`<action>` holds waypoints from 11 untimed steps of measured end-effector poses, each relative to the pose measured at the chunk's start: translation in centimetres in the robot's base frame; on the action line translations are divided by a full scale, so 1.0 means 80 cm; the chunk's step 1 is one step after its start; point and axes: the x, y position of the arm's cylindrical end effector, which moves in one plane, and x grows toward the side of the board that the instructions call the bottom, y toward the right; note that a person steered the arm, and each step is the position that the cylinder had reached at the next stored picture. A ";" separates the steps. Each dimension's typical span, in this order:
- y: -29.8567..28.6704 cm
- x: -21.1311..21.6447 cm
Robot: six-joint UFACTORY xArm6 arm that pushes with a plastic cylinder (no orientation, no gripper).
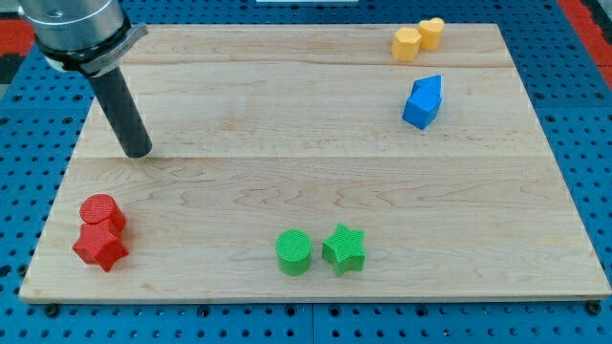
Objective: Nudge the blue triangle left and up a bit
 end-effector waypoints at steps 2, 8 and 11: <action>0.020 0.003; 0.485 -0.052; 0.431 -0.101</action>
